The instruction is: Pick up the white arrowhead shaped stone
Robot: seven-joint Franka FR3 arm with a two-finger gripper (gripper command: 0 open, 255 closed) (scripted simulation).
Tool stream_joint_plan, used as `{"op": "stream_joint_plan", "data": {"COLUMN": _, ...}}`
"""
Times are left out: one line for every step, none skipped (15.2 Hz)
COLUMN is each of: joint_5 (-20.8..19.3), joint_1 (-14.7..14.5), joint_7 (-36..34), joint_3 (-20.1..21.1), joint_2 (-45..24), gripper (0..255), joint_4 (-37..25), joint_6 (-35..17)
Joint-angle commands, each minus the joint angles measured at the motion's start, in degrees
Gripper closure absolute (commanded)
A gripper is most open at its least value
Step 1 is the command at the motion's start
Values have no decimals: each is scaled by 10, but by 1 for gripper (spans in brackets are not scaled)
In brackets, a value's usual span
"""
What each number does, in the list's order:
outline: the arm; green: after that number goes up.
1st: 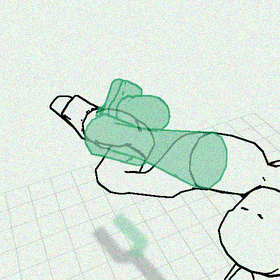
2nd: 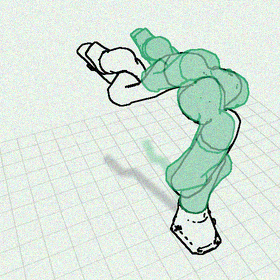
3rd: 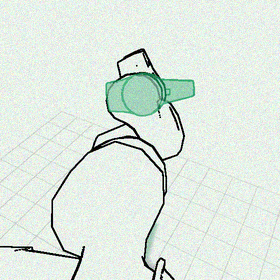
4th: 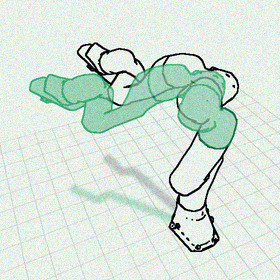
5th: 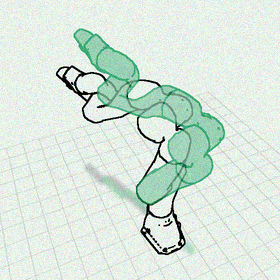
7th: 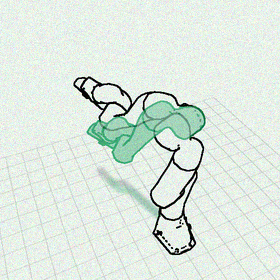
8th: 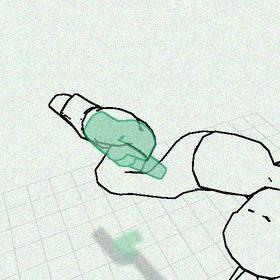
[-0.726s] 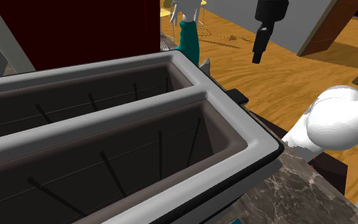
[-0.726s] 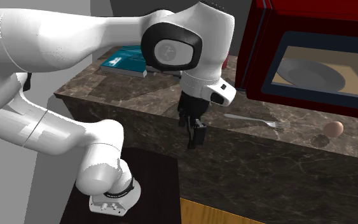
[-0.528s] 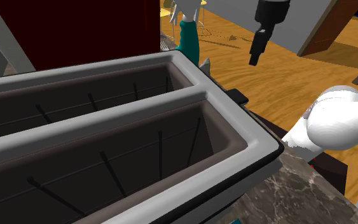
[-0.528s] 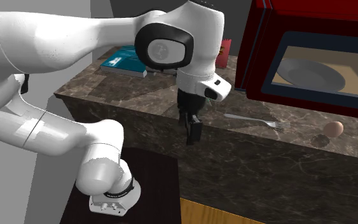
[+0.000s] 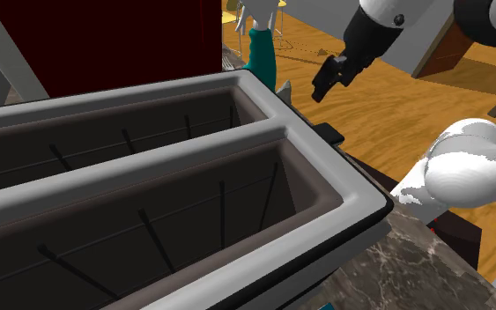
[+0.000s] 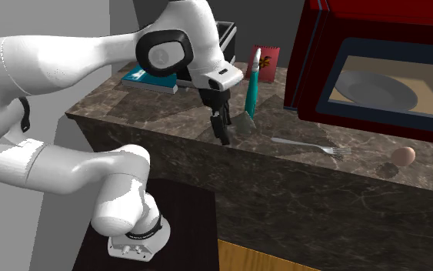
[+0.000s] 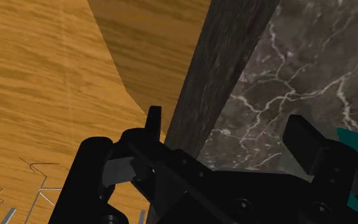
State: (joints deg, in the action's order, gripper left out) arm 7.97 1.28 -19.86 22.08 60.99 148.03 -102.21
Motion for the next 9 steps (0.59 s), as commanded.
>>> {"op": "stream_joint_plan", "data": {"joint_5": 20, "joint_1": 12, "joint_7": -76, "joint_3": 56, "joint_2": 12, "gripper": 0, "joint_4": 2, "joint_6": -46}}
{"op": "stream_joint_plan", "data": {"joint_5": 27, "joint_1": 21, "joint_7": -111, "joint_3": 84, "joint_2": 18, "gripper": 0, "joint_4": 2, "joint_6": -67}}
{"op": "stream_joint_plan", "data": {"joint_5": 34, "joint_1": 31, "joint_7": -146, "joint_3": 113, "joint_2": 23, "gripper": 0, "joint_4": 0, "joint_6": -88}}
{"op": "stream_joint_plan", "data": {"joint_5": 39, "joint_1": 43, "joint_7": -181, "joint_3": 143, "joint_2": 27, "gripper": 0, "joint_4": -4, "joint_6": -107}}
{"op": "stream_joint_plan", "data": {"joint_5": 44, "joint_1": 58, "joint_7": -217, "joint_3": 173, "joint_2": 31, "gripper": 0, "joint_4": -10, "joint_6": -125}}
{"op": "stream_joint_plan", "data": {"joint_5": 46, "joint_1": 73, "joint_7": -249, "joint_3": 200, "joint_2": 34, "gripper": 0, "joint_4": -18, "joint_6": -141}}
{"op": "stream_joint_plan", "data": {"joint_5": 50, "joint_1": 72, "joint_7": -250, "joint_3": 204, "joint_2": 35, "gripper": 0, "joint_4": -11, "joint_6": -146}}
{"op": "stream_joint_plan", "data": {"joint_5": 53, "joint_1": 70, "joint_7": -252, "joint_3": 208, "joint_2": 36, "gripper": 0, "joint_4": -4, "joint_6": -152}}
{"op": "stream_joint_plan", "data": {"joint_5": 55, "joint_1": 68, "joint_7": -254, "joint_3": 212, "joint_2": 37, "gripper": 0, "joint_4": 4, "joint_6": -158}}
